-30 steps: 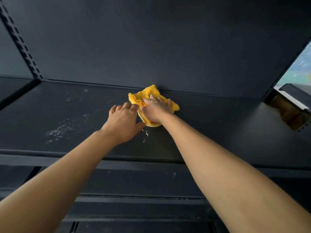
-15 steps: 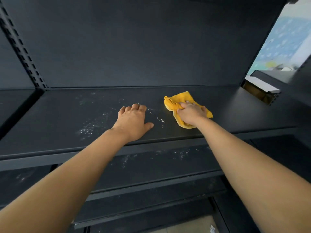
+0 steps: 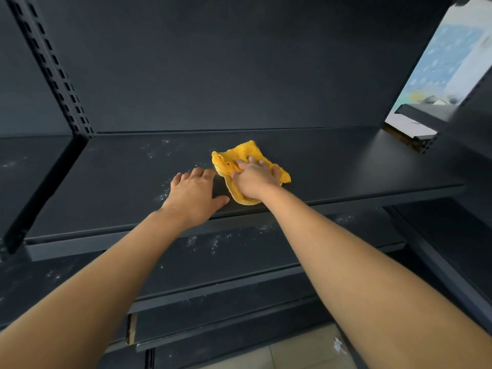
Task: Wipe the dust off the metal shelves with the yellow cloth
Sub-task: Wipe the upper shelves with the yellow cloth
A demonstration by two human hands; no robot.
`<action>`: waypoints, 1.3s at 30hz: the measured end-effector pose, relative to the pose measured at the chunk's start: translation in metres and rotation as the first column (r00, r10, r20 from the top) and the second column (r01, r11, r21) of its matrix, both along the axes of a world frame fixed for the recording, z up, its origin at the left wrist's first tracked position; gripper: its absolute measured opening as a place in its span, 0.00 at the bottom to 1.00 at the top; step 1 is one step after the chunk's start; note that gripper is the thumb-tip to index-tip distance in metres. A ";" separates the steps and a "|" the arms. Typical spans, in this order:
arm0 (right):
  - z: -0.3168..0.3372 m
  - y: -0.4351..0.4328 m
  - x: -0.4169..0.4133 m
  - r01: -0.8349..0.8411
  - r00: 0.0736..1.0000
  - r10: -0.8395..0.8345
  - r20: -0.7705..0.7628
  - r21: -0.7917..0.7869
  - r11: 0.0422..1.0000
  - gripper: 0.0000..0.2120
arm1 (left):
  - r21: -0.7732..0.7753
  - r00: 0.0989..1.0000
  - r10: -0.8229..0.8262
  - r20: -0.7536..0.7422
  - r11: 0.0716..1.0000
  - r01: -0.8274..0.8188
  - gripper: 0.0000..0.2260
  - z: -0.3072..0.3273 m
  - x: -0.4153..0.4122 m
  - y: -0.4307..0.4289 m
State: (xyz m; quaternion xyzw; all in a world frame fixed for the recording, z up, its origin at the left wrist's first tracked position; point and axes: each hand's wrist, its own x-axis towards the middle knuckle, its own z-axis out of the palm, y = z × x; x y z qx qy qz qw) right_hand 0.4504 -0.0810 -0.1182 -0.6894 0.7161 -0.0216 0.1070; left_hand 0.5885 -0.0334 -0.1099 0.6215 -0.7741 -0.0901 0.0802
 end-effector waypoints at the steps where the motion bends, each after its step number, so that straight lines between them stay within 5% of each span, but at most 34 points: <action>1: -0.001 0.000 -0.006 0.011 1.000 -0.011 0.007 -0.004 1.000 0.24 | 0.007 1.000 0.003 -0.010 1.000 -0.003 0.29 0.000 -0.001 -0.001; 10: -0.006 -0.031 -0.040 0.149 0.988 -0.148 -0.042 0.014 0.989 0.25 | 0.008 0.999 -0.004 -0.052 1.000 0.005 0.30 0.000 -0.011 -0.020; 19: -0.008 -0.080 -0.045 0.116 0.988 -0.115 -0.099 0.004 0.993 0.24 | 0.020 0.998 0.063 -0.022 0.998 -0.063 0.33 0.005 -0.017 -0.053; 39: -0.005 -0.102 0.036 -0.348 0.937 0.346 -0.039 -0.055 0.936 0.23 | -0.077 0.981 0.193 0.025 0.979 -0.191 0.29 0.004 0.027 -0.043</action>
